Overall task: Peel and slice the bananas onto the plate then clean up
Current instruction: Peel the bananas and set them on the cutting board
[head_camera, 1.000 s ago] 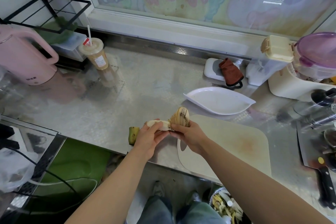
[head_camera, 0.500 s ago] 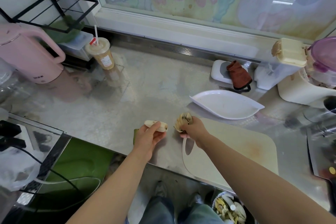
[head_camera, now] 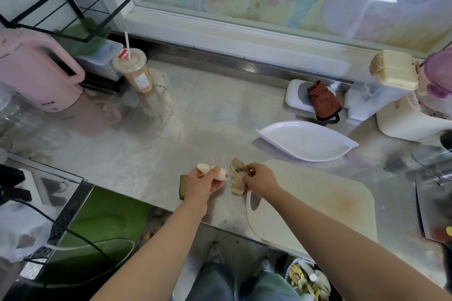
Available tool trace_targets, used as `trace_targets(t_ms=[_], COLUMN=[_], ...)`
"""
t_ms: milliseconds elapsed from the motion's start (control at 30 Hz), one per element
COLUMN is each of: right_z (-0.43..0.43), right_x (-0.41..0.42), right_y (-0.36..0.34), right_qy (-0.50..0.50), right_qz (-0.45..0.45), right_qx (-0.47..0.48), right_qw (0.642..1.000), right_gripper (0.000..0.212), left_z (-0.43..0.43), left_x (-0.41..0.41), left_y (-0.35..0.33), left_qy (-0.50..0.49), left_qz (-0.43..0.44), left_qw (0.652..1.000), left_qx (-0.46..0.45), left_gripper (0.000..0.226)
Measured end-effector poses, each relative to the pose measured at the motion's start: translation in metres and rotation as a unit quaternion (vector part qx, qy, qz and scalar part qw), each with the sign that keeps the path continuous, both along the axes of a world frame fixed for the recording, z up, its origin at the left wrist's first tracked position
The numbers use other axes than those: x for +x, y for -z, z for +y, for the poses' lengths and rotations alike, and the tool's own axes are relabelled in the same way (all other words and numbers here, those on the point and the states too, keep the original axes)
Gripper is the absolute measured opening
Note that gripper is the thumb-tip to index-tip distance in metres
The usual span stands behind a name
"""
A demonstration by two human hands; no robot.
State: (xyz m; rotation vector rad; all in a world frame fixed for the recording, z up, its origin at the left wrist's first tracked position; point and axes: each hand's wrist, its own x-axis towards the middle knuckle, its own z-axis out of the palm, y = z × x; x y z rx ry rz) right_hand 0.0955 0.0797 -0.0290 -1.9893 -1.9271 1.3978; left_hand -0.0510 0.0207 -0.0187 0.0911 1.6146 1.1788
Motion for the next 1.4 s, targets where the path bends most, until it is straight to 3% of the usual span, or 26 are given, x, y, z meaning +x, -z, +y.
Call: trace_targets(t_ms=[133,200,267,333,633,800,967,1133,1267,1400], right_z=[-0.002,-0.004,-0.004,-0.005,-0.004,-0.001,-0.005,-0.002,0.003,0.003], right_x=[0.001,0.001,0.001,0.001,0.008,0.008,-0.003,-0.007,0.0,0.005], right_y=[-0.001,-0.006,-0.015,-0.023,-0.023,-0.022,-0.02,-0.014,0.0,0.013], right_qy=[-0.091,-0.051,0.024,0.045,0.145,0.172,0.184,0.165,0.064,-0.021], right_qz=[-0.107,-0.021,0.138,0.236,0.348,0.36,0.325,0.235,0.068,-0.062], right_qx=[0.131,0.18,0.117,-0.02,-0.185,-0.192,-0.143,-0.065,0.075,0.168], right_qw=[0.981,0.982,0.983,0.97,0.908,0.896,0.917,0.956,0.993,0.984], right_gripper=[0.037,0.036,0.03,0.031,0.034,0.024,0.009,0.013,0.02,0.039], left_z=[0.003,0.004,0.004,0.003,0.002,0.002,0.003,0.006,0.008,0.008], left_x=[0.006,0.008,0.01,0.011,0.009,0.01,0.011,0.015,0.012,0.01], left_y=[-0.003,-0.005,-0.006,-0.007,-0.013,-0.014,-0.01,-0.011,-0.009,-0.006], left_qy=[-0.007,-0.015,-0.022,-0.023,0.013,0.01,0.032,0.03,0.015,0.015], left_qz=[-0.01,-0.02,-0.039,-0.069,-0.147,-0.157,-0.061,0.03,0.069,0.092], left_qw=[1.0,1.0,0.999,0.997,0.988,0.986,0.996,0.997,0.995,0.994], left_qx=[-0.005,-0.002,0.005,0.016,0.036,0.045,0.053,0.058,0.071,0.06], left_gripper=[0.03,0.03,0.029,0.026,0.016,0.015,0.023,0.026,0.022,0.022])
